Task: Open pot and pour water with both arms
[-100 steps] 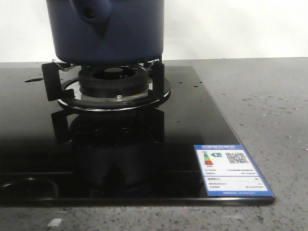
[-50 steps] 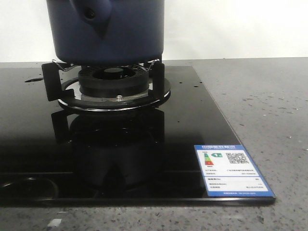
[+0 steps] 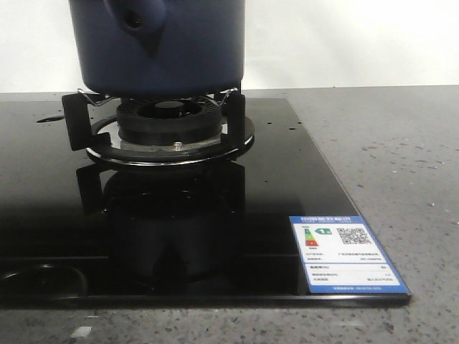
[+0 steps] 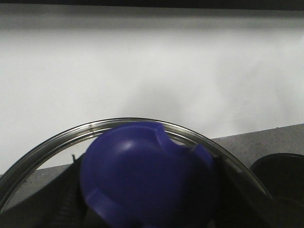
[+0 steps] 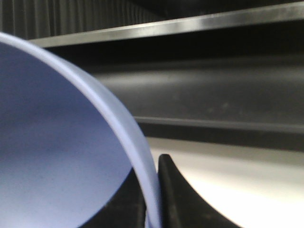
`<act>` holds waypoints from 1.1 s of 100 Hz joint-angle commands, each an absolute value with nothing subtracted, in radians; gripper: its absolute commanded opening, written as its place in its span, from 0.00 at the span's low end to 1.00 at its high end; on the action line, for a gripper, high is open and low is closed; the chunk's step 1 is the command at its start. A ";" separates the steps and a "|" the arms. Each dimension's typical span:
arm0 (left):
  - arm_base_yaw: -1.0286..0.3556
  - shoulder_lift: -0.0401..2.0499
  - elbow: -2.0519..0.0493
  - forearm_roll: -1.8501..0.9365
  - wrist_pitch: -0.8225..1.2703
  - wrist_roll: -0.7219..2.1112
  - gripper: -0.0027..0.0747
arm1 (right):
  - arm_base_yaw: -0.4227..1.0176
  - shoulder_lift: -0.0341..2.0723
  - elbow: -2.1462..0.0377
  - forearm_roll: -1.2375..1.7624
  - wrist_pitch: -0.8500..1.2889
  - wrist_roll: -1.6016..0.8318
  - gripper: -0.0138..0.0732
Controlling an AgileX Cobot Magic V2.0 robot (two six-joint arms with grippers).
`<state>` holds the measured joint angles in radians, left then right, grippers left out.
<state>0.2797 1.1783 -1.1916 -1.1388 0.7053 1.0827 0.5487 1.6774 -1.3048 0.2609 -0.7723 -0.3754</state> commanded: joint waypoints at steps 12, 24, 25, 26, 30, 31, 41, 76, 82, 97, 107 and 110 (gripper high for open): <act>0.284 1.153 -1.232 -1.207 0.670 1.074 0.53 | 0.547 1.616 -1.331 0.183 -0.899 -0.377 0.11; 0.284 1.153 -1.232 -1.207 0.670 1.074 0.53 | 0.547 1.616 -1.331 0.182 -0.919 -0.377 0.11; 0.284 1.153 -1.232 -1.207 0.670 1.074 0.53 | 0.547 1.616 -1.331 0.182 -0.920 -0.377 0.11; 0.284 1.153 -1.232 -1.207 0.670 1.074 0.53 | 0.547 1.616 -1.331 0.182 -0.922 -0.377 0.11; 0.284 1.153 -1.232 -1.207 0.670 1.074 0.53 | 0.547 1.616 -1.331 0.182 -0.929 -0.377 0.11; 0.284 1.153 -1.232 -1.207 0.670 1.074 0.53 | 0.547 1.616 -1.331 0.182 -0.929 -0.377 0.11; 0.284 1.153 -1.232 -1.207 0.670 1.074 0.53 | 0.547 1.616 -1.331 0.182 -0.929 -0.377 0.11; 0.284 1.153 -1.232 -1.207 0.670 1.074 0.53 | 0.547 1.616 -1.331 0.182 -0.927 -0.377 0.11; 0.282 1.153 -1.232 -1.211 0.670 1.074 0.53 | 0.547 1.616 -1.331 0.182 -0.927 -0.377 0.11; 0.241 1.153 -1.232 -1.228 0.668 1.074 0.53 | 0.547 1.606 -1.331 0.182 -0.868 -0.377 0.11; 0.177 1.155 -1.232 -1.228 0.665 1.086 0.53 | 0.538 1.573 -1.341 0.182 -0.715 -0.380 0.11; 0.150 1.155 -1.232 -1.228 0.663 1.098 0.53 | 0.533 1.560 -1.348 0.182 -0.662 -0.380 0.11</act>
<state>0.2068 1.1783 -1.1916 -1.1452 0.6951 1.0827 0.5487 1.6492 -1.3048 0.1983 -0.7183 -0.3741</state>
